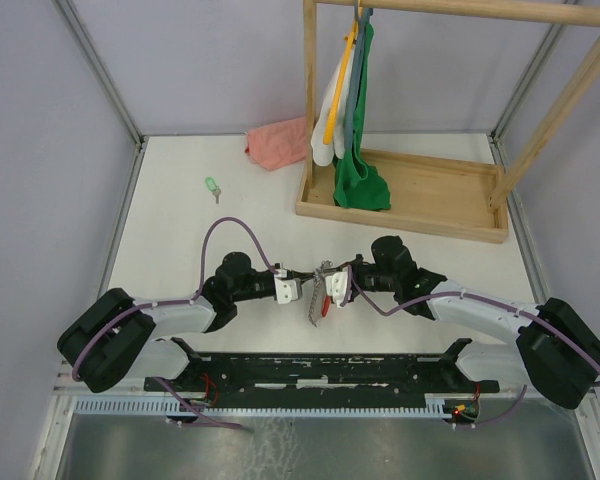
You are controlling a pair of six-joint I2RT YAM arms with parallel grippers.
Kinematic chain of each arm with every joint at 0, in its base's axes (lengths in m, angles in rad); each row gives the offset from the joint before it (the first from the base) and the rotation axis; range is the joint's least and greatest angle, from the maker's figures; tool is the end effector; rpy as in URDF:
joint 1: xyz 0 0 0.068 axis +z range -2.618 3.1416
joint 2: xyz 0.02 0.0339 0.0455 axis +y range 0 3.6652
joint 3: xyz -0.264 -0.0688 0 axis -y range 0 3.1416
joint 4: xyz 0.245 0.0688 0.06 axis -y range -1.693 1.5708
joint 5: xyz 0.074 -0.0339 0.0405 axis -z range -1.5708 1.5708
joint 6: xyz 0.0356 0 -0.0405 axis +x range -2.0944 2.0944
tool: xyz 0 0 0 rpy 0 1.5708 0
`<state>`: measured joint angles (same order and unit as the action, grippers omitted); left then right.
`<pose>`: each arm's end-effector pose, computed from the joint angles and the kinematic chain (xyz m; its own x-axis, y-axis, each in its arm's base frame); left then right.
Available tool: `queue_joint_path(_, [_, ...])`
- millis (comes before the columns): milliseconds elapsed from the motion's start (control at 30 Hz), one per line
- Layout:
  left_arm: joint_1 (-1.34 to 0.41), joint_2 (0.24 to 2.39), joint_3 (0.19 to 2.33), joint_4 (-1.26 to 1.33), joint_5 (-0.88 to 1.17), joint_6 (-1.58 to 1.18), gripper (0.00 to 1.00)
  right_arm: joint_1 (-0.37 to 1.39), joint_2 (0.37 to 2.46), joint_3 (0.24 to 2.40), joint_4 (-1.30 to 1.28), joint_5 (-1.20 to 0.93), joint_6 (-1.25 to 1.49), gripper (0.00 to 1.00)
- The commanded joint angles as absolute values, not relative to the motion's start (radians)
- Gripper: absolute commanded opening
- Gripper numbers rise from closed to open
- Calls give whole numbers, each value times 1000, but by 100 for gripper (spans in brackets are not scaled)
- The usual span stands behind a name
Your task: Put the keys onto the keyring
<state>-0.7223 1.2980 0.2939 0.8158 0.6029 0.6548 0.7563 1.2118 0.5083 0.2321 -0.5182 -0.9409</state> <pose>0.1611 -0.1689 0.1739 0.4747 0.2503 -0.8438 0.8489 0.1227 0.5140 0.1671 0.1819 0.2003 0.5465 -0.4495 -0.7066 -0.8072 -0.0580 -0.5874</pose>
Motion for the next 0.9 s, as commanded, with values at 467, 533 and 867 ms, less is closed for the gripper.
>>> queue_joint_path(467, [-724,1273,304,842,598,643,3,752,1192,509,295,-544,-951,1])
queue_joint_path(533, [-723,1273,304,843,599,643,3,752,1191,509,295,-545,-951,1])
queue_joint_path(867, [-723,1269,302,842,585,638,3,752,1186,509,292,-543,-951,1])
